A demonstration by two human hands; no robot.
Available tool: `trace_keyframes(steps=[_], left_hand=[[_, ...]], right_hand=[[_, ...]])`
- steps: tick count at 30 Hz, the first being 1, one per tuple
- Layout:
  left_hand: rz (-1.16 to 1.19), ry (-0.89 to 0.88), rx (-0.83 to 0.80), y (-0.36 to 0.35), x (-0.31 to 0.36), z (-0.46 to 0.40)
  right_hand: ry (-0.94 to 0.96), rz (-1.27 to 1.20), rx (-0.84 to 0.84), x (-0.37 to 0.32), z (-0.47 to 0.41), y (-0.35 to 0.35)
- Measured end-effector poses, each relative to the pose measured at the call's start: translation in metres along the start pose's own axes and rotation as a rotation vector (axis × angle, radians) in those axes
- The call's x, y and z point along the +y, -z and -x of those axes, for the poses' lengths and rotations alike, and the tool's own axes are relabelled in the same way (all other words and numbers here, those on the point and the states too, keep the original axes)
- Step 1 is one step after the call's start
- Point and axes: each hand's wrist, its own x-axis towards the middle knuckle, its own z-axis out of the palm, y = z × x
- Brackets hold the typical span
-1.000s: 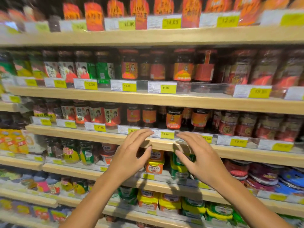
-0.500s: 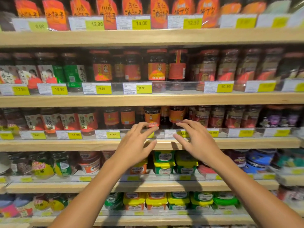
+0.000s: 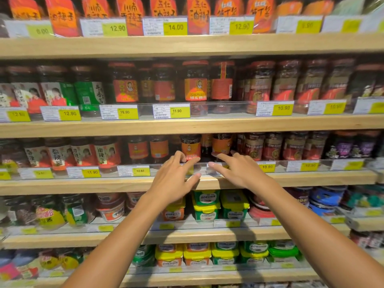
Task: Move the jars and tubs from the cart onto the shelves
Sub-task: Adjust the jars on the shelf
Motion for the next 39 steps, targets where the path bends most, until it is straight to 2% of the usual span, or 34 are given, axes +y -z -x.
trace_keyframes(steps=[4,15,20,25,28,32,39], left_hand=[[-0.028,0.015,-0.016,-0.001,0.002,-0.007],[-0.091,0.037,-0.04,-0.004,0.007,-0.016],[-0.021,-0.081,0.079,0.002,-0.008,0.0],[0.012,-0.097,0.224,0.023,-0.044,0.027],[-0.006,-0.047,0.221,0.034,-0.069,0.04],[-0.057,0.108,0.134,0.045,-0.091,0.052],[-0.084,0.244,0.013,0.053,-0.108,0.05]], right_hand=[[-0.003,0.055,-0.03,-0.002,-0.007,-0.001],[-0.035,0.155,0.06,-0.01,-0.007,-0.015],[-0.027,0.127,0.063,-0.01,0.009,-0.009],[0.076,0.074,0.227,-0.018,0.033,-0.003],[0.202,-0.053,0.24,-0.044,0.037,-0.004],[0.325,-0.162,0.212,-0.086,0.025,-0.012],[0.264,-0.177,0.07,-0.139,-0.014,-0.019]])
